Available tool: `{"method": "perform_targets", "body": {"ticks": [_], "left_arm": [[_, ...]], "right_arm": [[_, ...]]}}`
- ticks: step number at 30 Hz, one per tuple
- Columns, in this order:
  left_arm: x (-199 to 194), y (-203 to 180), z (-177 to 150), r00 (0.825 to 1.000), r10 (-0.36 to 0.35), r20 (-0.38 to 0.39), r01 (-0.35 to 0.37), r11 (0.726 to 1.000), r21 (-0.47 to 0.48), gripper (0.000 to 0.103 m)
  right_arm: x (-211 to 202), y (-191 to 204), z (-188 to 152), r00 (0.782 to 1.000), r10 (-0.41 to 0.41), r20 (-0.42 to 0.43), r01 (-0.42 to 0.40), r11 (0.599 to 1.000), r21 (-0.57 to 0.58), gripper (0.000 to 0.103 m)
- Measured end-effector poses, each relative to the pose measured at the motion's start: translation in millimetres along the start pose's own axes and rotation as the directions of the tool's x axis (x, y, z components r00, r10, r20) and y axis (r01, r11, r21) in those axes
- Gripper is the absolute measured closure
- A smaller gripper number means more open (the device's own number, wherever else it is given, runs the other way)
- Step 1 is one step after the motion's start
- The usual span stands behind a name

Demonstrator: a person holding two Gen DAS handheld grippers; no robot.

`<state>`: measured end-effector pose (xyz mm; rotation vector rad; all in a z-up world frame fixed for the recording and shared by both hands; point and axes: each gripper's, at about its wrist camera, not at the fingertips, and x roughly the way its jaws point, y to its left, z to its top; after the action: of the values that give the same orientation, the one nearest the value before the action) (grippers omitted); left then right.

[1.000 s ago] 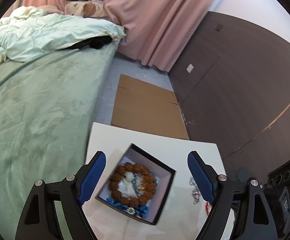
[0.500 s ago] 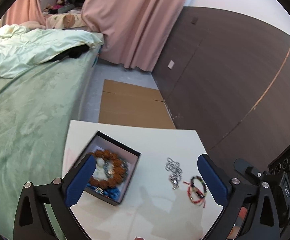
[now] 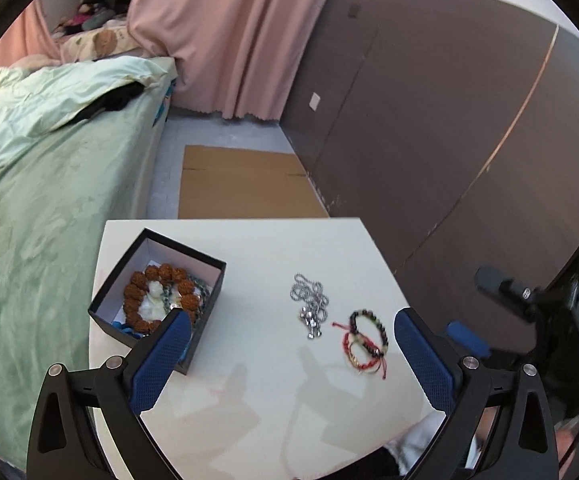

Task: Organize jewelry
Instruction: 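Withdraw both open grippers from the box toward the remaining jewelry, then grasp the silver chain with the left while the right grasps the dark bead bracelet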

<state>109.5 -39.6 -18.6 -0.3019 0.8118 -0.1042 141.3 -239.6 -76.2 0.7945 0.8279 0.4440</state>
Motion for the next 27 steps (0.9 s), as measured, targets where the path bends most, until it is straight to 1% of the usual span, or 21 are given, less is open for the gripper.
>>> {"method": "perform_targets", "body": {"ticks": [2,3,5,6,10,12,13,14,15,17,18,19,22,23,27], "left_arm": [[1,-7,-3,1.0,0.017,-0.013,-0.017,0.999,0.028,0.002],[2,-12,-5,0.999,0.024,-0.022,-0.023,0.998,0.051,0.002],[6,-18,-6,0.999,0.027,-0.035,-0.024,0.996,0.089,0.002],[9,-22,-6,0.999,0.028,-0.044,-0.023,0.994,0.111,0.002],[29,-25,-2,0.996,0.0,-0.088,0.01,0.993,0.115,0.002],[42,-27,0,0.993,-0.023,-0.117,0.037,0.992,0.122,0.007],[49,-29,1,0.991,-0.024,-0.13,0.041,0.99,0.132,0.012],[56,-30,1,0.989,-0.022,-0.143,0.042,0.99,0.138,0.018],[62,-30,2,0.988,-0.025,-0.152,0.046,0.99,0.135,0.021],[74,-27,1,0.985,-0.042,-0.169,0.062,0.992,0.113,0.03],[79,-26,0,0.983,-0.046,-0.18,0.066,0.992,0.105,0.032],[86,-25,-1,0.979,-0.046,-0.197,0.068,0.992,0.105,0.037],[99,-28,-2,0.972,-0.049,-0.229,0.076,0.991,0.112,0.04],[102,-29,-2,0.971,-0.052,-0.235,0.08,0.99,0.112,0.042],[118,-32,-2,0.967,-0.042,-0.252,0.073,0.991,0.116,0.042]], "right_arm": [[-6,-2,0,0.999,-0.047,0.017,0.047,0.999,-0.014,0.0],[-10,-4,1,0.995,-0.092,0.029,0.093,0.995,-0.02,0.0],[-17,-12,3,0.982,-0.181,0.059,0.181,0.983,-0.002,0.0],[-18,-18,4,0.977,-0.205,0.057,0.204,0.979,0.016,0.0],[-18,-38,13,0.981,-0.193,0.014,0.191,0.979,0.076,0.0],[-19,-43,16,0.982,-0.191,-0.003,0.19,0.978,0.087,0.001],[-19,-45,17,0.983,-0.185,-0.008,0.185,0.979,0.087,0.002],[-19,-47,17,0.983,-0.182,-0.012,0.182,0.979,0.089,0.005],[-17,-50,18,0.983,-0.183,-0.025,0.184,0.978,0.094,0.007],[-13,-56,16,0.981,-0.183,-0.06,0.188,0.977,0.102,0.024],[-11,-58,13,0.98,-0.183,-0.079,0.191,0.976,0.105,0.026],[-9,-61,12,0.978,-0.182,-0.098,0.193,0.975,0.109,0.029],[-1,-66,10,0.974,-0.179,-0.139,0.195,0.974,0.113,0.034],[1,-66,11,0.973,-0.183,-0.142,0.2,0.973,0.112,0.035],[9,-72,17,0.963,-0.22,-0.154,0.238,0.964,0.115,0.038]]}}
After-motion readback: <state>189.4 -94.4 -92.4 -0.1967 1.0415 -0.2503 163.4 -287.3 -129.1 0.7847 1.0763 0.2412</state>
